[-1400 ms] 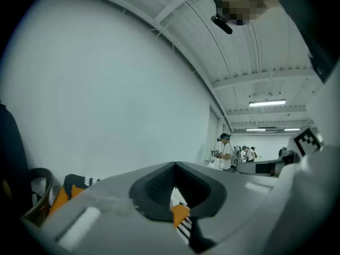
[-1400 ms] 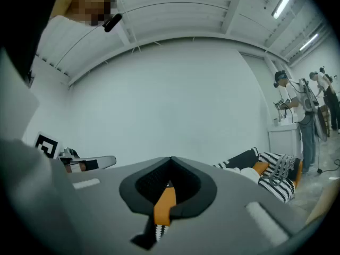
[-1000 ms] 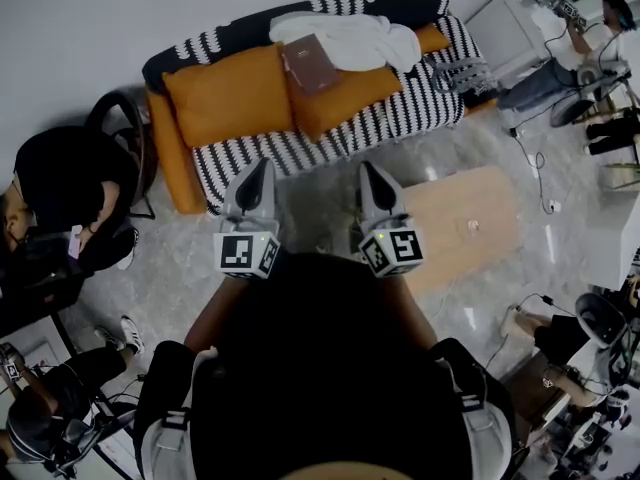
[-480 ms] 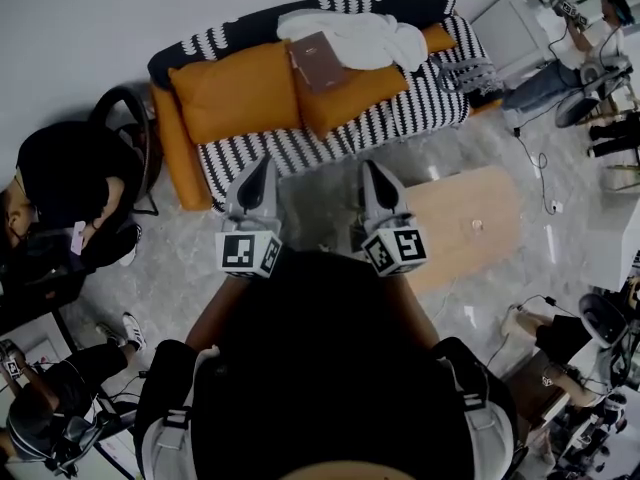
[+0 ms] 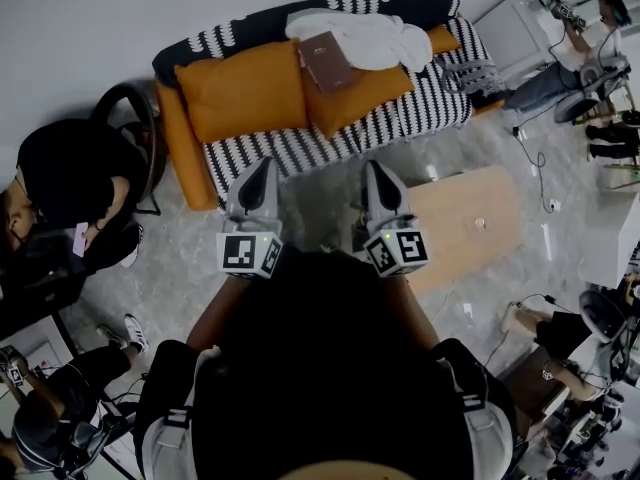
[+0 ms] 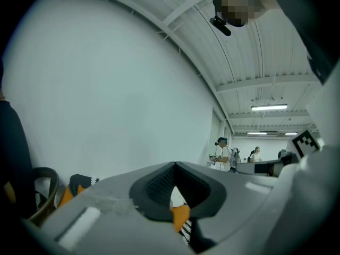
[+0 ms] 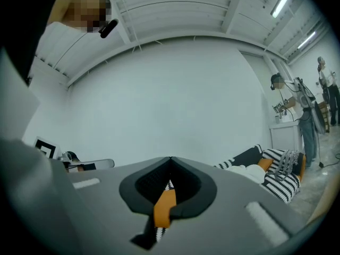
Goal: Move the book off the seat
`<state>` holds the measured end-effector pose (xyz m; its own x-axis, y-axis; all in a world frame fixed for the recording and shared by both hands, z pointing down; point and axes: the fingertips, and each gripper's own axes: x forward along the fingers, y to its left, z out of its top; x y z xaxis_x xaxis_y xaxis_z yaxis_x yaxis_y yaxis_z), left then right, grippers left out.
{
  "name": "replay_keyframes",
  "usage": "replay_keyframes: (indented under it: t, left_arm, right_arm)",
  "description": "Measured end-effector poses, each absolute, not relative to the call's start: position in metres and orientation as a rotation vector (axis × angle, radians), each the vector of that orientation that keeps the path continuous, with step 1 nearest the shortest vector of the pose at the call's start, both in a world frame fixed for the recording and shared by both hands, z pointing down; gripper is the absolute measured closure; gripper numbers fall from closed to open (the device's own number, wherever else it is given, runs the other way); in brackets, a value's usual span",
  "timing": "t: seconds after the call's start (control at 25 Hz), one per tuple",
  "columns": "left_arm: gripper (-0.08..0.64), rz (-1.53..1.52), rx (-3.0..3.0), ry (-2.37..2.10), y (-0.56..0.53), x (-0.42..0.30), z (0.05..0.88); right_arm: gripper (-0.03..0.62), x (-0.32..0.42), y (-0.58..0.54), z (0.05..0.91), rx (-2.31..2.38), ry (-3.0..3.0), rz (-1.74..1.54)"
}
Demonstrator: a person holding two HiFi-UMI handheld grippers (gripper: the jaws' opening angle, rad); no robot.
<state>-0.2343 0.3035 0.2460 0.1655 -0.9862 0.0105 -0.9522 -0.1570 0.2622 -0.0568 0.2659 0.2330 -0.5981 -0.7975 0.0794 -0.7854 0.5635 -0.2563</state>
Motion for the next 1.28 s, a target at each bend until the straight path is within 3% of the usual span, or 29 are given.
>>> replay_keyframes:
  t: [1.28]
  left_arm:
    - [0.554, -0.202, 2.285, -1.809, 0.231, -0.231, 0.259]
  right_arm:
    - [0.584, -0.054, 0.188, 0.237, -1.468, 2.686, -0.404]
